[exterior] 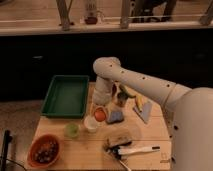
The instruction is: Place apple in paper cup
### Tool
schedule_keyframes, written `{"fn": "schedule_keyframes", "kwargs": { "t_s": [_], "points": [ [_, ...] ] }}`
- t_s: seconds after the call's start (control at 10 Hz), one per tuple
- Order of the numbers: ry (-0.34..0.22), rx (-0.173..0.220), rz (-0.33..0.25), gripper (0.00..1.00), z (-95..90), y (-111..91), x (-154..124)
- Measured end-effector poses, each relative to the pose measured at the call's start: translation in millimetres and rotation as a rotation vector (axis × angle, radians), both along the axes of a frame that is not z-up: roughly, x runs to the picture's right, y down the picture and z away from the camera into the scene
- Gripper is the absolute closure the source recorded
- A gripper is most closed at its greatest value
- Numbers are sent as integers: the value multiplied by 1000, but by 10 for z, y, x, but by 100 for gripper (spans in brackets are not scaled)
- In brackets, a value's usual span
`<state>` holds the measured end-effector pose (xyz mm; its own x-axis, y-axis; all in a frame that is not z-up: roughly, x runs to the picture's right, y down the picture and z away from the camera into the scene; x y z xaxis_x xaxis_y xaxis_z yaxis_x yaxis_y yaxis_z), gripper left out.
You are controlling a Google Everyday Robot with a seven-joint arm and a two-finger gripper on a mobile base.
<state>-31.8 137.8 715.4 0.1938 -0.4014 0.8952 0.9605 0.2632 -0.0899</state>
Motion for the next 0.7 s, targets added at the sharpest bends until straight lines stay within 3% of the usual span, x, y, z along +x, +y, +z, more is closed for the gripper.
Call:
{"fn": "schedule_keyframes", "kwargs": {
  "t_s": [0.7],
  "points": [
    [-47, -24, -31, 98, 60, 58, -135]
  ]
}}
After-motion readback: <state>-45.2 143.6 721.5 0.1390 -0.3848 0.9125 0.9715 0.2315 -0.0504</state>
